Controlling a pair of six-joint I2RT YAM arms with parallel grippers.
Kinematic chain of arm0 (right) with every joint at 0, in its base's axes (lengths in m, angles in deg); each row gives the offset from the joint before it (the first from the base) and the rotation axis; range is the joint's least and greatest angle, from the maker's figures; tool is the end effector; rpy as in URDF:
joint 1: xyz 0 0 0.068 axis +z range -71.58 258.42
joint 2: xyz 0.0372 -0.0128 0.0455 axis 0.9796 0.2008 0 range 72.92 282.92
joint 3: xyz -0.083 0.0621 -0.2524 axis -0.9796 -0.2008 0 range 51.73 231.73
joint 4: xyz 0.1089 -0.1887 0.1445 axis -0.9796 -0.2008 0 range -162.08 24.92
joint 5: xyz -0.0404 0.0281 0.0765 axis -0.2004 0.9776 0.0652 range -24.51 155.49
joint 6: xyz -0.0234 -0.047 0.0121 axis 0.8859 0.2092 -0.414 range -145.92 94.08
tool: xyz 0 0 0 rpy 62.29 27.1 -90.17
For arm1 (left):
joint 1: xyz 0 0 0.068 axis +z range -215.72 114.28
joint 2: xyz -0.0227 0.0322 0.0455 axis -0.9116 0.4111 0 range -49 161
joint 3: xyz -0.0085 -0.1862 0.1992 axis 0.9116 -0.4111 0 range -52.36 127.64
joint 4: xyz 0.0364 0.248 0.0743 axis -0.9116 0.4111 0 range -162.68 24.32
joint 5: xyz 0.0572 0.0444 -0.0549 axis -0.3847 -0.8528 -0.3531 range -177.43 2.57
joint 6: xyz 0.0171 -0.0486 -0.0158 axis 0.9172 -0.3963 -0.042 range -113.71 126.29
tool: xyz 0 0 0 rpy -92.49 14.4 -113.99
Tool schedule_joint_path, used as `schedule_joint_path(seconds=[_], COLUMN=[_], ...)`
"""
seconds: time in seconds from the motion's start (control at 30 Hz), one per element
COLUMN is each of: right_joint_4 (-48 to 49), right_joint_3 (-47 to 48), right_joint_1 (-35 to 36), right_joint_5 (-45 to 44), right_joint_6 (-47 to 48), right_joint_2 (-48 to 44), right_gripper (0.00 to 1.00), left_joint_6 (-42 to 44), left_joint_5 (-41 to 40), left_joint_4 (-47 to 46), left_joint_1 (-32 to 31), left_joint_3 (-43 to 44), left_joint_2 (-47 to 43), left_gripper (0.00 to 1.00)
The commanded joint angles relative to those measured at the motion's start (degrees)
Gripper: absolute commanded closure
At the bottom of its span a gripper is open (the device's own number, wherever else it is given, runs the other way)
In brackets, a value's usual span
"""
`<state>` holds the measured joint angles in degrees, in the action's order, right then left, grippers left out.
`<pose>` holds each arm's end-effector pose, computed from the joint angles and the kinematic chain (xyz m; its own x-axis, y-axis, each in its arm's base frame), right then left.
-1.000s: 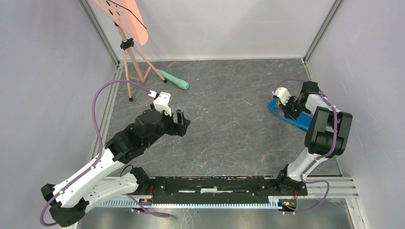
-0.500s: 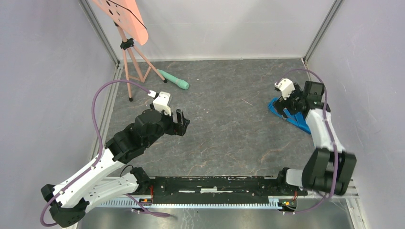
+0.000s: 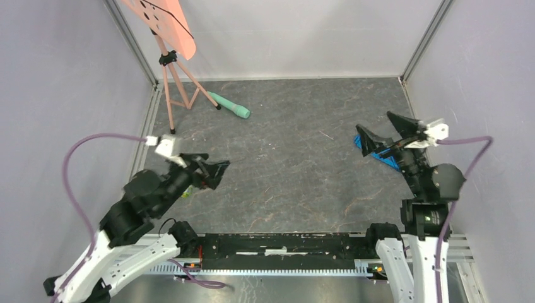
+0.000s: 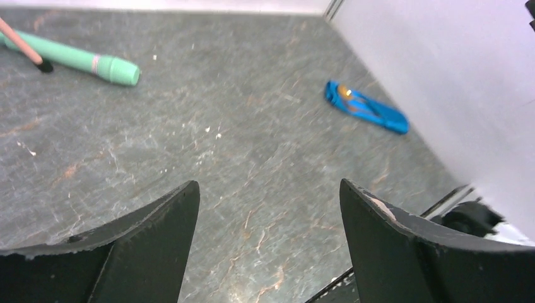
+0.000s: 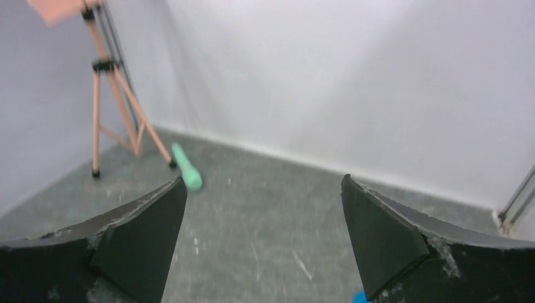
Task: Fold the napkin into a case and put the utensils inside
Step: Reset both arms
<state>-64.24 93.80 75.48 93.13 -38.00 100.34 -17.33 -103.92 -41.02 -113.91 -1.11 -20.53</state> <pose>0.1098 0.0108 0.3833 0.1767 0.1765 -0.9683 -0.4480 0.8904 0.0806 0.0725 -0.0658 0.3729 -0.3056 -0.2343 -0.9229 0.4422 0.8235 -0.3555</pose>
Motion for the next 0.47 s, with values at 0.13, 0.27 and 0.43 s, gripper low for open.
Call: schedule_joint_path(seconds=[0.13, 0.27, 0.43], right_joint_4=[-14.6, -15.5, -17.7], right_joint_3=[22.0, 25.1, 28.1], right_joint_1=[2.4, 2.7, 5.2], right_joint_5=[-25.3, -27.2, -32.8], right_joint_6=[1.5, 3.8, 8.3], right_joint_2=[-2.0, -2.7, -3.1], right_gripper=[0.02, 0.02, 0.02], left_joint_6=[5.0, 9.6, 12.3], left_joint_5=[-4.6, -8.1, -9.0], left_joint_4=[4.8, 6.4, 5.8], left_joint_1=[0.2, 0.2, 0.2], left_joint_3=[16.5, 24.9, 29.5], left_joint_2=[-8.5, -5.5, -2.8], left_gripper=[0.08, 0.07, 0.06])
